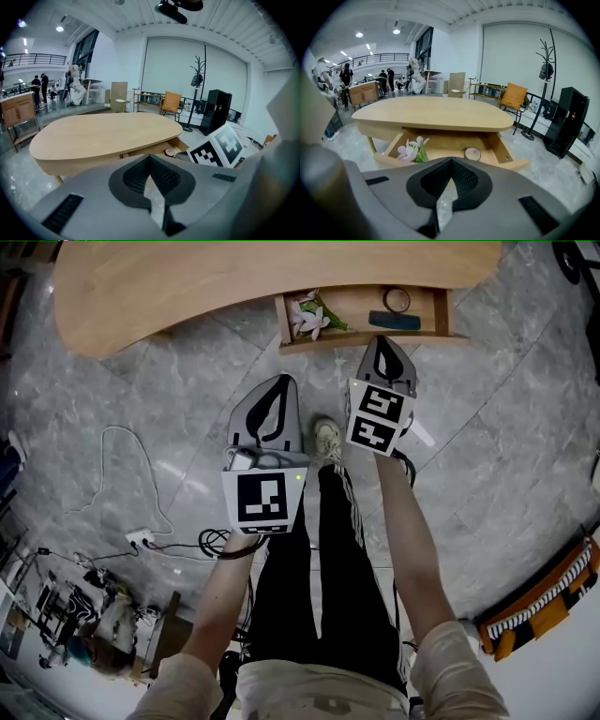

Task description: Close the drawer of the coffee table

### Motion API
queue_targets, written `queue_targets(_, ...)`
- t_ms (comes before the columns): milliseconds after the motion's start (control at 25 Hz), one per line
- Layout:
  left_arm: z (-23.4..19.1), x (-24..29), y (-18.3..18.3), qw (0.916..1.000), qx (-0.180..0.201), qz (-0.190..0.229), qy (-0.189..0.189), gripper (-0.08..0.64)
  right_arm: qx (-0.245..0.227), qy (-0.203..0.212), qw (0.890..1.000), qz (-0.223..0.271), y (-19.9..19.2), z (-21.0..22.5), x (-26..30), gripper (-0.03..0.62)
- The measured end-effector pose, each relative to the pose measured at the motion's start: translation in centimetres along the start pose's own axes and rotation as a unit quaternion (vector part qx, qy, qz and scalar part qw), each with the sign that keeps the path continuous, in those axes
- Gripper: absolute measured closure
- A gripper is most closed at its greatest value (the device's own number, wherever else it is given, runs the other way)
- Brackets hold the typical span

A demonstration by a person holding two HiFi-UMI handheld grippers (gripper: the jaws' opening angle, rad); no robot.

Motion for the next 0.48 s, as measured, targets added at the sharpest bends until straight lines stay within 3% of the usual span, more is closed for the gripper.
queue_targets(240,-0.2,0.3,-0.6,1.0000,0.003,-0.004,0.001,0.552,-0.016,0.026,0.999,-0.042,-4.8,0.6,-0.1,0.588)
queue_targets(480,-0.1,0.8,-1.2,1.0000,0.003,-0.008,-0.002,0.552,-0.004,0.037,0.999,-0.017,-3.8,1.7,1.0,0.588)
Point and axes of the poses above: the fingertips, and each gripper's own axes: x forward along the fingers, z to its right, y out of its top, the point moved 2 cm from there along -x, backward along the fingers, and after that the axes turned 9 degrees about x, right-handed, at the moved point
